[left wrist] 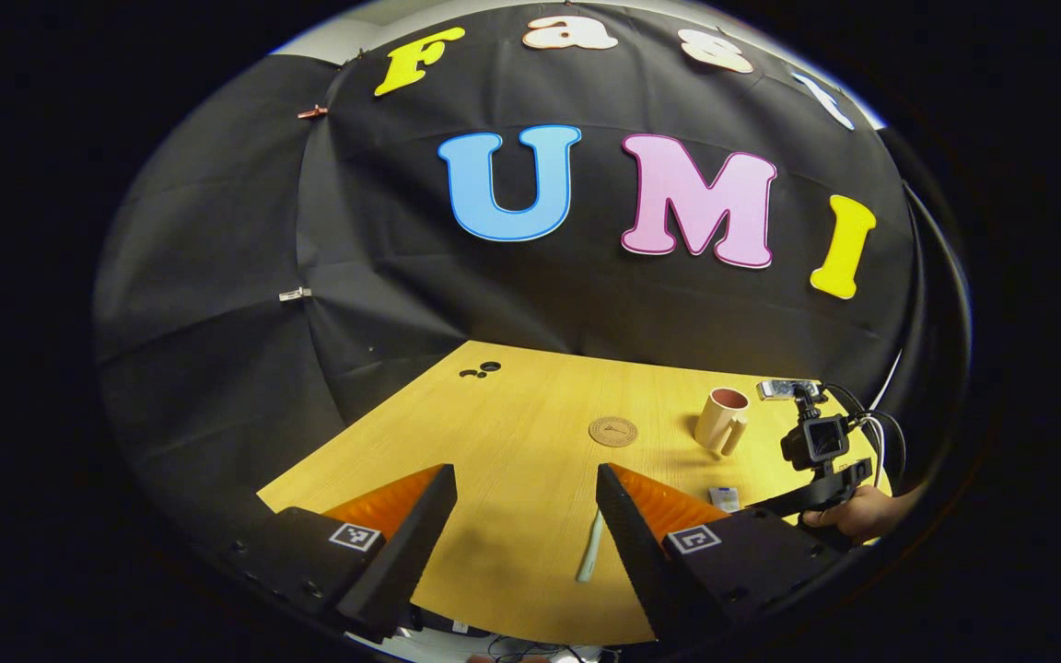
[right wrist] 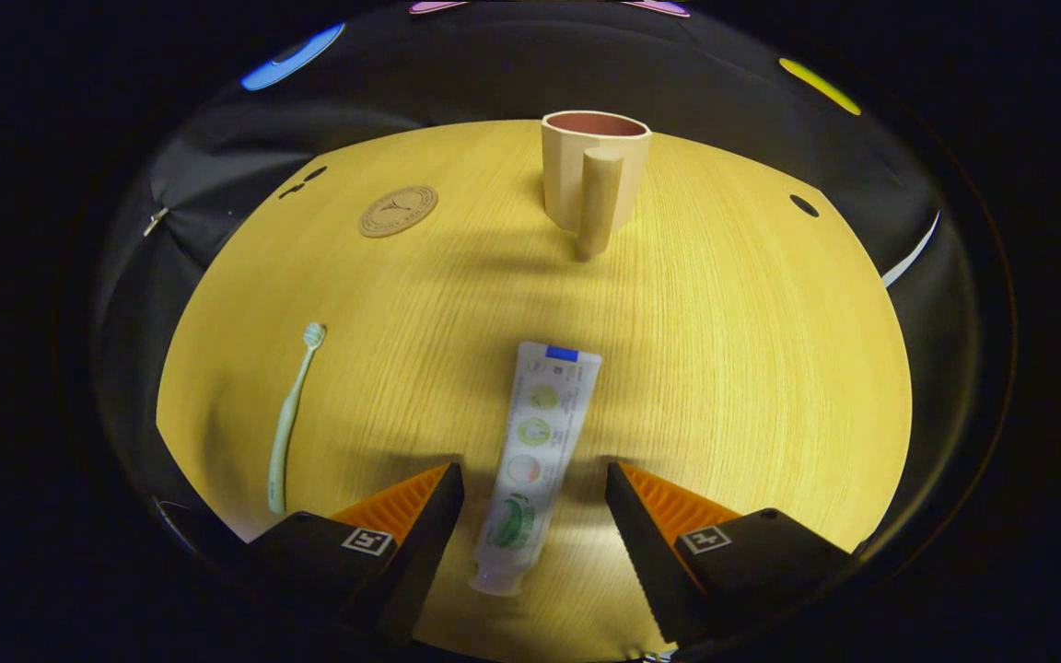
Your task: Put the toothbrush and toothpaste on the desktop into the cup, then pick up the cup and place it on the coaster on the desktop.
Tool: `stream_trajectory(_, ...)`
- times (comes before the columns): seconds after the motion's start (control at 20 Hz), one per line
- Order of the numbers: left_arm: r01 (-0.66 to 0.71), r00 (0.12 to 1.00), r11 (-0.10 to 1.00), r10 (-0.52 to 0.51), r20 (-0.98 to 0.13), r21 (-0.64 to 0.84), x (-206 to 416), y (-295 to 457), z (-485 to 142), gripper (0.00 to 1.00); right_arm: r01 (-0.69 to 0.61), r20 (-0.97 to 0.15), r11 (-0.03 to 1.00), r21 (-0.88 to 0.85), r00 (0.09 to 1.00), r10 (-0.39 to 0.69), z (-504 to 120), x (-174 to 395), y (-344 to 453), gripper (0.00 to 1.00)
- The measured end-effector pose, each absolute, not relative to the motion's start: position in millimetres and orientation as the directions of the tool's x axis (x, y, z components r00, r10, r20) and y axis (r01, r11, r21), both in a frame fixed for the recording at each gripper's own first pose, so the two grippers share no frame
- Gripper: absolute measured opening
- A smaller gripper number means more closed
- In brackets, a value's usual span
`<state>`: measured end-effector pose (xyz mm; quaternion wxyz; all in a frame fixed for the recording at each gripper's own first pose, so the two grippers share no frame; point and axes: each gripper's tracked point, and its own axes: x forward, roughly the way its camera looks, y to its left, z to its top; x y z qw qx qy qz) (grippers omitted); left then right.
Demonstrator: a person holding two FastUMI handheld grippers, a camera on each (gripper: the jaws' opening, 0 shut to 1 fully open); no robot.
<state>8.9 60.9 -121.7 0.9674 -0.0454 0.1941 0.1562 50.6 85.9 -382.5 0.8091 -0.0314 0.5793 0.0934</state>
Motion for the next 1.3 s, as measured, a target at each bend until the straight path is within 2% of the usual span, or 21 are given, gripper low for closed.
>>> stream_trajectory(0.05, -0.314, 0.876, 0.949, 0.280, -0.393, -0.024, 9, 60, -122, 0.97, -0.183, -0.933, 0.982, 0.046, 0.344, 0.108, -380, 55, 85, 0.89)
stream_trajectory(0.1, -0.307, 0.876, 0.951, 0.274, -0.396, -0.022, 8, 59, -125, 0.97, -0.184, -0.939, 0.983, 0.029, 0.331, 0.089, -383, 53, 85, 0.86)
stream_trajectory(0.15, -0.300, 0.877, 0.954, 0.267, -0.399, -0.020, 9, 58, -126, 0.97, -0.183, -0.933, 0.983, 0.031, 0.347, 0.094, -379, 57, 87, 0.77)
stream_trajectory(0.2, -0.292, 0.877, 0.956, 0.260, -0.403, -0.018, 9, 57, -129, 0.97, -0.186, -0.939, 0.982, 0.031, 0.332, 0.092, -385, 52, 90, 0.76)
stream_trajectory(0.3, -0.275, 0.871, 0.961, 0.242, -0.427, -0.016, 10, 56, -137, 0.97, -0.187, -0.940, 0.982, 0.032, 0.327, 0.093, -382, 51, 94, 0.54)
stream_trajectory(0.35, -0.267, 0.867, 0.963, 0.234, -0.440, -0.015, 11, 55, -141, 0.97, -0.195, -0.940, 0.980, 0.029, 0.328, 0.093, -387, 53, 94, 0.37)
stream_trajectory(0.45, -0.253, 0.854, 0.967, 0.216, -0.474, -0.015, 14, 54, -153, 0.98, -0.193, -0.941, 0.980, 0.042, 0.322, 0.104, -383, 52, 94, 0.47)
stream_trajectory(0.5, -0.247, 0.847, 0.969, 0.206, -0.491, -0.020, 15, 53, -161, 0.97, -0.182, -0.940, 0.982, 0.052, 0.323, 0.109, -383, 52, 94, 0.42)
stream_trajectory(0.6, -0.236, 0.831, 0.971, 0.186, -0.524, -0.029, 18, 50, -174, 0.97, -0.183, -0.938, 0.982, 0.055, 0.327, 0.113, -382, 53, 92, 0.42)
stream_trajectory(0.65, -0.230, 0.821, 0.973, 0.177, -0.542, -0.031, 20, 49, -182, 0.97, -0.189, -0.937, 0.980, 0.058, 0.329, 0.119, -382, 53, 92, 0.37)
stream_trajectory(0.7, -0.221, 0.812, 0.975, 0.165, -0.560, -0.033, 23, 49, -188, 0.97, -0.199, -0.936, 0.978, 0.065, 0.328, 0.129, -381, 53, 92, 0.42)
stream_trajectory(0.75, -0.199, 0.798, 0.979, 0.134, -0.587, -0.048, 27, 45, -197, 0.98, -0.202, -0.937, 0.976, 0.077, 0.321, 0.140, -384, 53, 93, 0.32)
stream_trajectory(0.85, -0.140, 0.752, 0.985, 0.038, -0.658, -0.103, 36, 27, -222, 0.97, -0.203, -0.937, 0.973, 0.109, 0.307, 0.169, -382, 52, 91, 0.32)
stream_trajectory(1.0, -0.109, 0.676, 0.985, -0.026, -0.736, -0.134, 52, 16, -259, 0.98, -0.175, -0.934, 0.974, 0.140, 0.305, 0.189, -381, 52, 87, 0.32)
stream_trajectory(1.3, -0.079, 0.538, 0.992, -0.045, -0.842, -0.103, 68, -1, -315, 0.98, -0.169, -0.919, 0.968, 0.186, 0.319, 0.233, -379, 52, 84, 0.32)
